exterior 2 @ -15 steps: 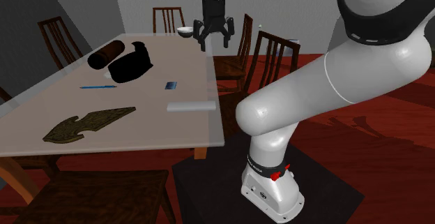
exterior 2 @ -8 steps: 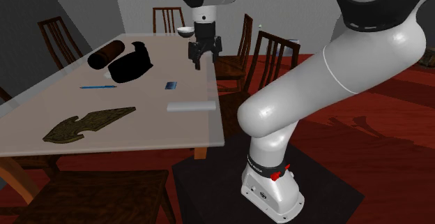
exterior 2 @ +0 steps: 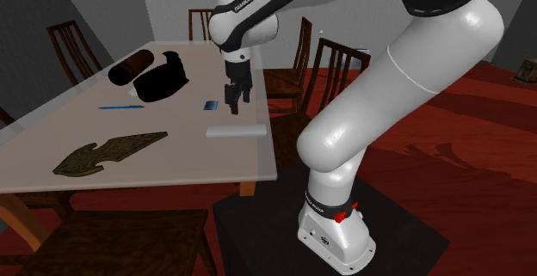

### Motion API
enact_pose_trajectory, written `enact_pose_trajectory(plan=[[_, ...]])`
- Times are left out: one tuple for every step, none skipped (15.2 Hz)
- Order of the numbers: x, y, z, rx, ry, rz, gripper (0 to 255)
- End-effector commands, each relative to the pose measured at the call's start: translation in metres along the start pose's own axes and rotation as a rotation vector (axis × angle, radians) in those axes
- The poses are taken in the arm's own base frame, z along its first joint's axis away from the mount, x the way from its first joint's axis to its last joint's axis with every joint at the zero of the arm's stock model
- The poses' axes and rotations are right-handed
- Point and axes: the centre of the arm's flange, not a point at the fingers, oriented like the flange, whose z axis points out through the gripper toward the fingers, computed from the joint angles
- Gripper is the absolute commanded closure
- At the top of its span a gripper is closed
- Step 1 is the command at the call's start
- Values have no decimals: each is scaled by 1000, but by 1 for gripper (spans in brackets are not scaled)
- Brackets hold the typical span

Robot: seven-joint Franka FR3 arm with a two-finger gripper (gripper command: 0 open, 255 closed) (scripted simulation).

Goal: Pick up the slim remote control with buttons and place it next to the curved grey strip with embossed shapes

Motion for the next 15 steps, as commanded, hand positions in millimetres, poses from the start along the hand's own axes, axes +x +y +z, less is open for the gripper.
enact_pose_trajectory(plan=[[9, -9, 25, -1, 5, -111, 0], [14, -13, 37, -1, 6, -165, 0], [18, -17, 48, 0, 7, -215, 0], [18, -17, 53, 0, 7, -215, 0], [18, -17, 59, 0, 7, -215, 0], [18, -17, 64, 0, 7, -215, 0], [18, -17, 69, 0, 7, -215, 0], [18, -17, 74, 0, 7, -215, 0], [18, -17, 80, 0, 7, -215, 0], [18, -17, 85, 0, 7, -215, 0], [18, -17, 88, 0, 7, -215, 0], [18, -17, 88, 0, 7, -215, 0], [18, -17, 88, 0, 7, -215, 0], [18, -17, 88, 0, 7, -215, 0], [18, -17, 88, 0, 7, -215, 0]])
